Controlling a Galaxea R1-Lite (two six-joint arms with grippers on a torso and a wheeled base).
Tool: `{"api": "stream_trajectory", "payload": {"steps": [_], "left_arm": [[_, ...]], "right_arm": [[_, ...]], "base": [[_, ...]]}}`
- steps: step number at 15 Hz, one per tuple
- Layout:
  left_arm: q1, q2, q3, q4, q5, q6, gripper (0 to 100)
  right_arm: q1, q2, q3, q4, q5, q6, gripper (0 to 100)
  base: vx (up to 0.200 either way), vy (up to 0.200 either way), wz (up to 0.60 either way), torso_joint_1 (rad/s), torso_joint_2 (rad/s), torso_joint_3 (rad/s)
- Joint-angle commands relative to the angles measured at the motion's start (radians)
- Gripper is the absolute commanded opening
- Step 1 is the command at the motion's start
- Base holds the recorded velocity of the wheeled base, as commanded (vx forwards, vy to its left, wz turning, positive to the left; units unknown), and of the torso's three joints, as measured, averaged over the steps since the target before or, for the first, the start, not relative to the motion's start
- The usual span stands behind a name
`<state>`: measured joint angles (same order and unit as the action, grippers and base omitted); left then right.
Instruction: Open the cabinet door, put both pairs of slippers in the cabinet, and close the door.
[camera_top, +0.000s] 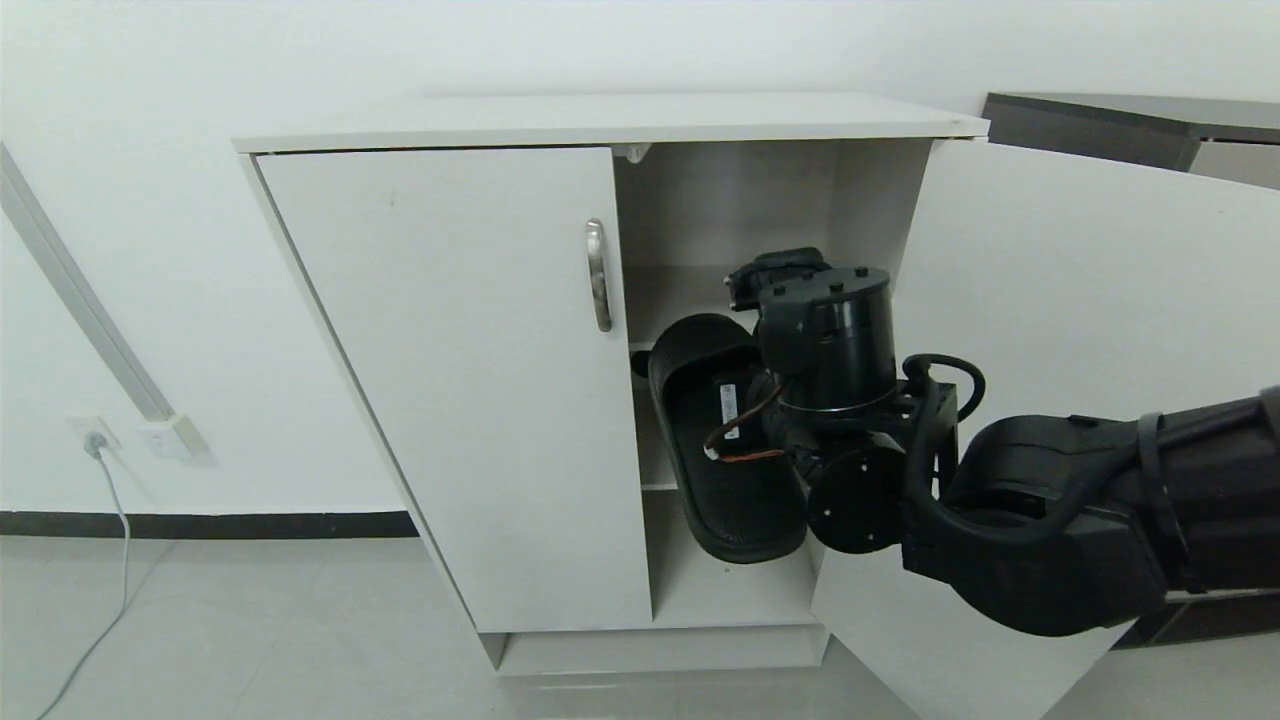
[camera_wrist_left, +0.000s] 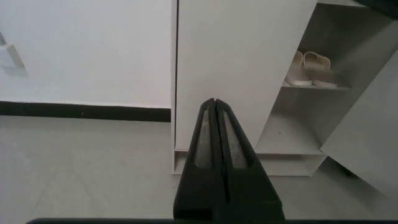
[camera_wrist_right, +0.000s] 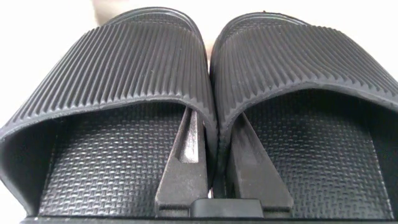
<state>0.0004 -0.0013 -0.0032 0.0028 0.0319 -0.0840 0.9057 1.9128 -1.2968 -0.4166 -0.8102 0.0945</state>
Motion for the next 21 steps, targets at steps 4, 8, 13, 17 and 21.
{"api": "stream_trajectory", "payload": {"steps": [4,8,13,17,21], "left_arm": [[0.001,0.001,0.0,0.0,0.0,0.0,0],[0.0,0.001,0.0,0.0,0.0,0.0,0],[0.001,0.001,0.0,0.0,0.0,0.007,0],[0.001,0.001,0.0,0.0,-0.001,0.007,0],[0.0,0.001,0.0,0.0,-0.001,0.007,0]], "right_arm": [[-0.001,-0.001,-0.045,0.119,-0.003,0.1,0],[-0.007,-0.004,-0.079,0.194,-0.001,0.153,0],[-0.015,-0.004,-0.076,0.193,0.002,0.16,0],[-0.016,-0.004,-0.075,0.193,0.005,0.166,0],[-0.016,0.003,-0.073,0.191,0.005,0.169,0]], "base": [[0.0,0.0,0.0,0.0,0.0,0.0],[0.0,0.0,0.0,0.0,0.0,0.0],[0.12,0.0,0.0,-0.001,0.0,0.0],[0.2,0.0,0.0,0.004,0.0,0.001],[0.2,0.0,0.0,0.004,0.0,0.004]]}}
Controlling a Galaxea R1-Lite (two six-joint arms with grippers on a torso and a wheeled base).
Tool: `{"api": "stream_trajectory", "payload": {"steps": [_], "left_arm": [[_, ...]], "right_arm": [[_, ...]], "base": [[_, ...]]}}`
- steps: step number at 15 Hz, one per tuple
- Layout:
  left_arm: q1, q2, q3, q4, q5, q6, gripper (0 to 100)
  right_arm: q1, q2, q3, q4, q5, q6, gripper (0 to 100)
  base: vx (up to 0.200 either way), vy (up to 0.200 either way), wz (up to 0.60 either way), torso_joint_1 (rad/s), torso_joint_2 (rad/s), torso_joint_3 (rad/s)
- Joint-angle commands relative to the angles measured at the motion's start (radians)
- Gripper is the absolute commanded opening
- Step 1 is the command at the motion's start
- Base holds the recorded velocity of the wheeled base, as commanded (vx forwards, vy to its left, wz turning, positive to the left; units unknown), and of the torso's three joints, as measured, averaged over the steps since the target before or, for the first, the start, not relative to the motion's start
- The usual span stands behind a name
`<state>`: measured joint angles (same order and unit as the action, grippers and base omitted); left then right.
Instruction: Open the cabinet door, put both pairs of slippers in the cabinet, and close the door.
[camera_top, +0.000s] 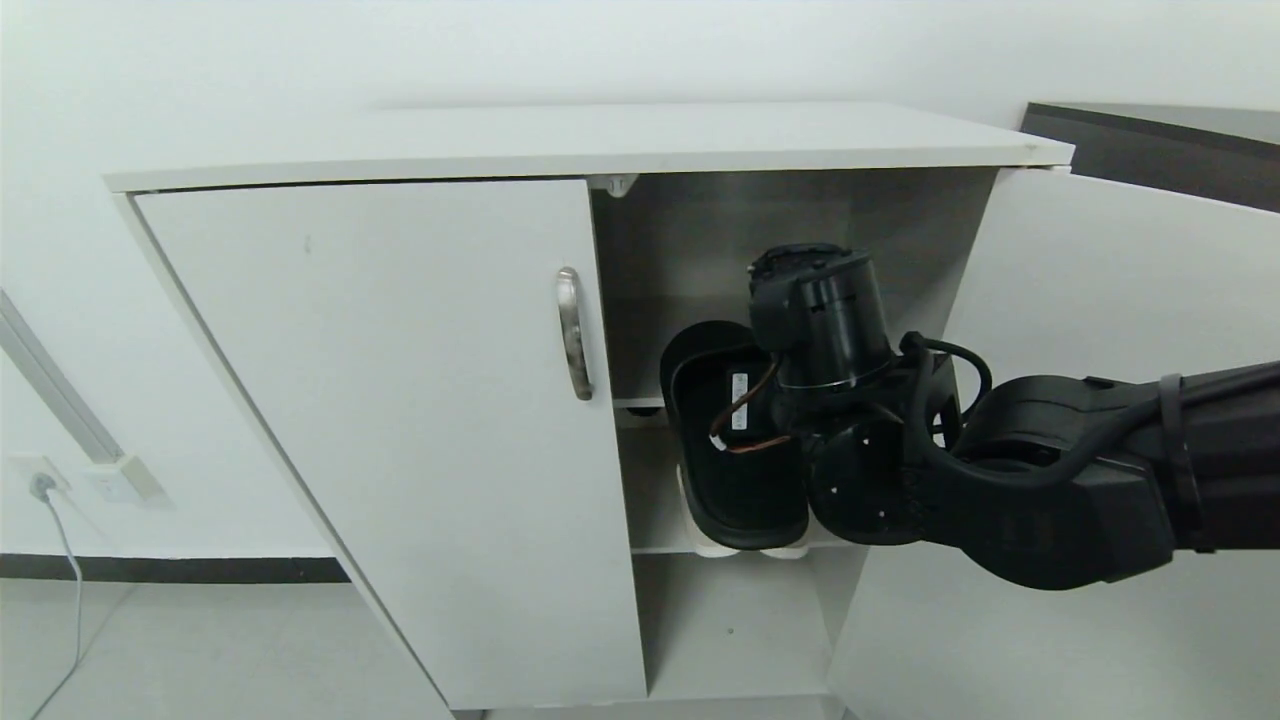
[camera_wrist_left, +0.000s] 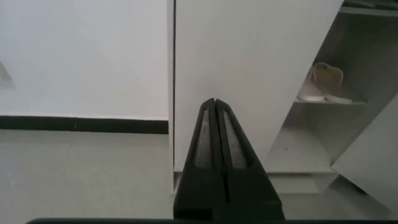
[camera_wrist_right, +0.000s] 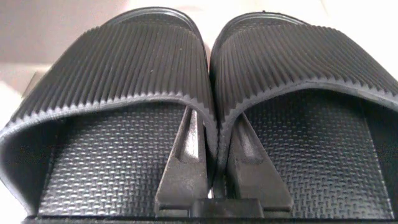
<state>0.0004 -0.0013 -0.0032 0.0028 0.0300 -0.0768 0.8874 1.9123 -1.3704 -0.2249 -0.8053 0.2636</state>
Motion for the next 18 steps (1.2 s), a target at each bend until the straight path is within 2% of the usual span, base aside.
{"api": "stream_trajectory", "payload": {"steps": [1,4,8,11,18], "left_arm": [[0.001,0.001,0.0,0.0,0.002,-0.001,0],[0.0,0.001,0.0,0.0,0.002,-0.001,0],[0.001,0.001,0.0,0.0,0.002,-0.004,0],[0.001,0.001,0.0,0.0,0.002,-0.004,0],[0.001,0.001,0.0,0.0,0.001,-0.006,0]], "right_arm": [[0.001,0.01,0.001,-0.001,0.002,0.0,0],[-0.018,0.053,-0.03,-0.007,0.011,-0.001,0],[-0.051,0.076,-0.093,-0.001,0.086,-0.007,0],[-0.074,0.108,-0.141,0.004,0.087,-0.026,0],[-0.113,0.189,-0.34,0.111,0.107,-0.041,0]], "base": [[0.0,0.0,0.0,0.0,0.0,0.0],[0.0,0.0,0.0,0.0,0.0,0.0],[0.0,0.0,0.0,0.0,0.0,0.0],[0.0,0.0,0.0,0.0,0.0,0.0],[0.0,0.0,0.0,0.0,0.0,0.0]]}}
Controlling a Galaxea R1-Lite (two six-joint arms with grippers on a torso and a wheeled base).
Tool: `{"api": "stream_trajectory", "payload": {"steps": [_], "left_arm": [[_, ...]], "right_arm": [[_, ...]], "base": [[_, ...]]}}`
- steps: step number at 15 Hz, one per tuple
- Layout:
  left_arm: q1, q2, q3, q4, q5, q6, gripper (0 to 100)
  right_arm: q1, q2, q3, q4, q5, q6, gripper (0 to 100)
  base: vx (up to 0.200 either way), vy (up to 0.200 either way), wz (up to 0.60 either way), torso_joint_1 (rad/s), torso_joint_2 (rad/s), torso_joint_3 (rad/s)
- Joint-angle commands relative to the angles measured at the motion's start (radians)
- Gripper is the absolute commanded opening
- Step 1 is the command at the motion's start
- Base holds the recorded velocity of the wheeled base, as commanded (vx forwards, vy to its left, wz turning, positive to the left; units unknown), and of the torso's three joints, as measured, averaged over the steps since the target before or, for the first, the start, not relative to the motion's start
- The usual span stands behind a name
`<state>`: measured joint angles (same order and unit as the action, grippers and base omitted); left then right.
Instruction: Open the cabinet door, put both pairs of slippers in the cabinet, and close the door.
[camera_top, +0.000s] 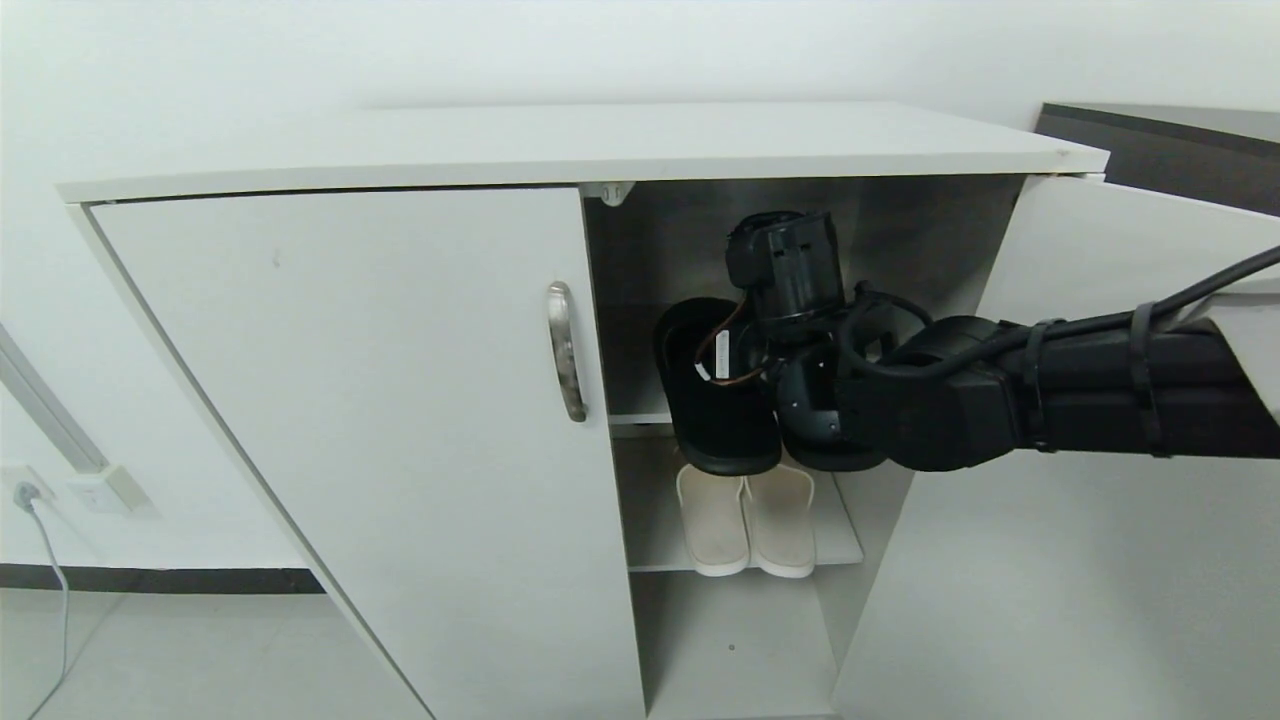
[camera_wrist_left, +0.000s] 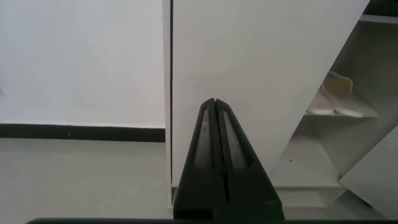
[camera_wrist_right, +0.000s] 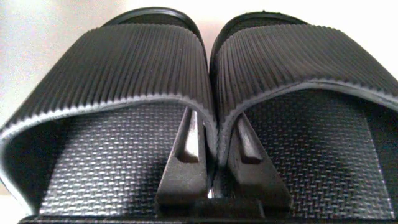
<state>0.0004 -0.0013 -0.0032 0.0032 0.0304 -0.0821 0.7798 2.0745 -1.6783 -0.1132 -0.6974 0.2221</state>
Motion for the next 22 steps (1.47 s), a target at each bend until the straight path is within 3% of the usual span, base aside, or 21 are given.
{"api": "stream_trajectory", "payload": {"steps": [1,14,15,19,22], "left_arm": [[0.001,0.001,0.0,0.0,0.0,-0.001,0],[0.001,0.001,0.0,0.0,0.0,-0.001,0],[0.0,0.001,0.0,0.0,0.0,-0.001,0],[0.001,0.001,0.0,0.0,0.0,-0.001,0],[0.001,0.001,0.0,0.0,0.0,-0.001,0]], "right_arm": [[-0.01,0.03,-0.044,0.001,-0.001,-0.001,0],[-0.04,0.079,-0.072,0.0,0.001,-0.01,0],[-0.04,0.079,-0.072,0.0,0.001,-0.01,100],[-0.034,0.055,-0.04,0.0,-0.001,-0.009,100],[0.006,-0.036,0.066,-0.005,-0.007,-0.007,100]], "base": [[0.0,0.0,0.0,0.0,0.0,0.0],[0.0,0.0,0.0,0.0,0.0,0.0],[0.0,0.0,0.0,0.0,0.0,0.0],[0.0,0.0,0.0,0.0,0.0,0.0],[0.0,0.0,0.0,0.0,0.0,0.0]]}}
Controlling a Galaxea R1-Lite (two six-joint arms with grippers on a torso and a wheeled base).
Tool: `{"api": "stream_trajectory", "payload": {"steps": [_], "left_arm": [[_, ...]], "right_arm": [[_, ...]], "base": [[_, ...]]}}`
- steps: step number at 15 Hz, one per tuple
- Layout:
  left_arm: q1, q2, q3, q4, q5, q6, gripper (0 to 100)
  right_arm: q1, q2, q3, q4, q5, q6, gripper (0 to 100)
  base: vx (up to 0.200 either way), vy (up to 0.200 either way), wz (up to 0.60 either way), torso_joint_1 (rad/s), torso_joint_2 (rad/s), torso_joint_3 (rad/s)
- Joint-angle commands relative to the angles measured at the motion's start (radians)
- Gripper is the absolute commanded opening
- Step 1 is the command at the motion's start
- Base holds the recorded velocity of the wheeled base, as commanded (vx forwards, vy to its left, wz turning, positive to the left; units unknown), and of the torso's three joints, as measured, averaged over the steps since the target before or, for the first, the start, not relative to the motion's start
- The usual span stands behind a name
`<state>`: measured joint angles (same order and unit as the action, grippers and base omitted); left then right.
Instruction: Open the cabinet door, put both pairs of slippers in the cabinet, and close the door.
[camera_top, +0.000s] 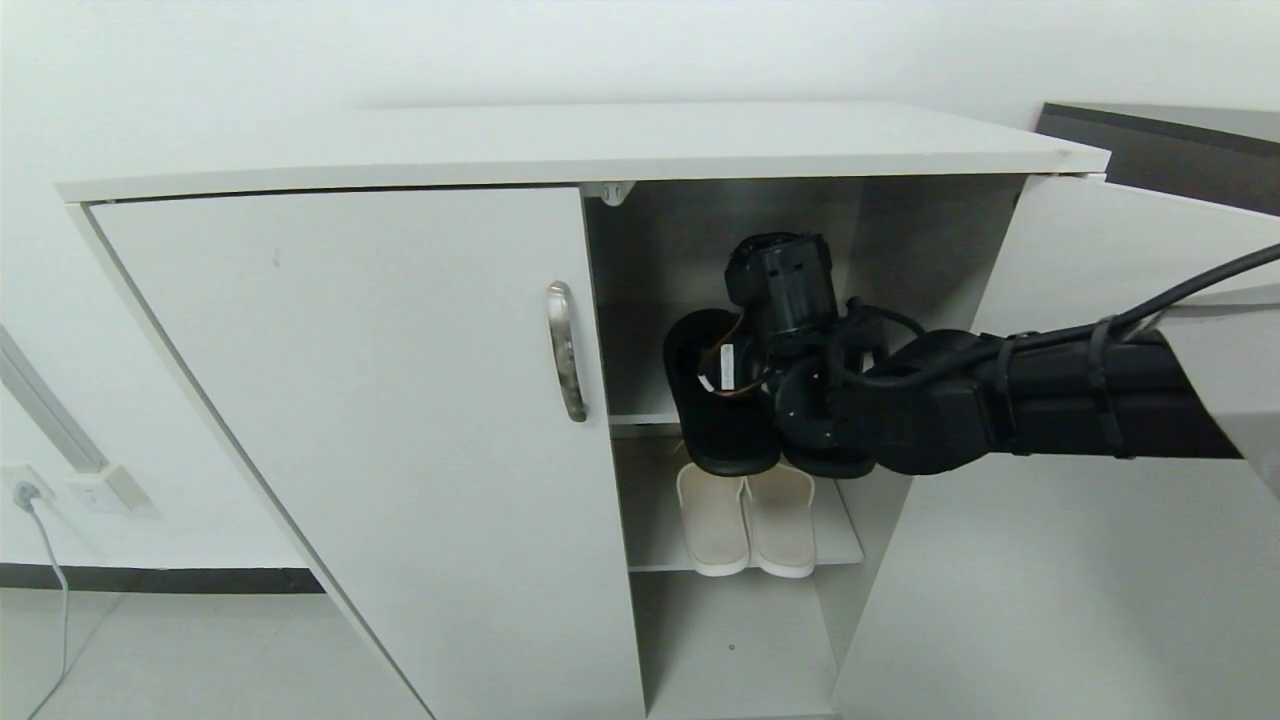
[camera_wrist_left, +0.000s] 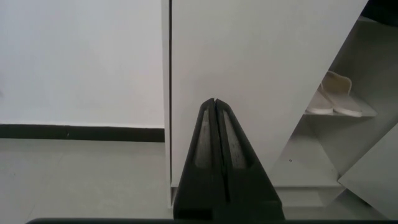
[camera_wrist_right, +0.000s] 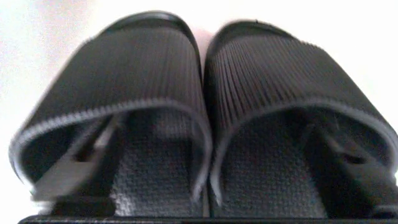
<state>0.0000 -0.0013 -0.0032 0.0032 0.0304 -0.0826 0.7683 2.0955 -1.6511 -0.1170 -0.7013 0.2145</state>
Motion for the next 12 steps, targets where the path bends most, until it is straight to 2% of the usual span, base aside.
{"api": "stream_trajectory", "payload": {"steps": [1,7,9,10,12], "left_arm": [[0.0,0.001,0.0,0.0,0.002,0.0,0],[0.0,0.001,0.0,0.0,0.0,0.0,0],[0.0,0.001,0.0,0.0,0.0,0.0,0],[0.0,0.001,0.0,0.0,0.0,0.0,0],[0.002,0.001,0.0,0.0,0.0,0.0,0]], "right_arm": [[0.036,-0.097,0.082,-0.003,-0.003,0.002,100],[0.161,-0.364,0.41,-0.027,0.003,0.066,100],[0.194,-0.434,0.556,-0.11,0.02,0.068,100],[0.209,-0.462,0.636,-0.193,0.043,0.062,100],[0.22,-0.479,0.728,-0.306,0.075,0.025,100]], "base": [[0.0,0.0,0.0,0.0,0.0,0.0],[0.0,0.0,0.0,0.0,0.0,0.0],[0.0,0.0,0.0,0.0,0.0,0.0],[0.0,0.0,0.0,0.0,0.0,0.0],[0.0,0.0,0.0,0.0,0.0,0.0]]}}
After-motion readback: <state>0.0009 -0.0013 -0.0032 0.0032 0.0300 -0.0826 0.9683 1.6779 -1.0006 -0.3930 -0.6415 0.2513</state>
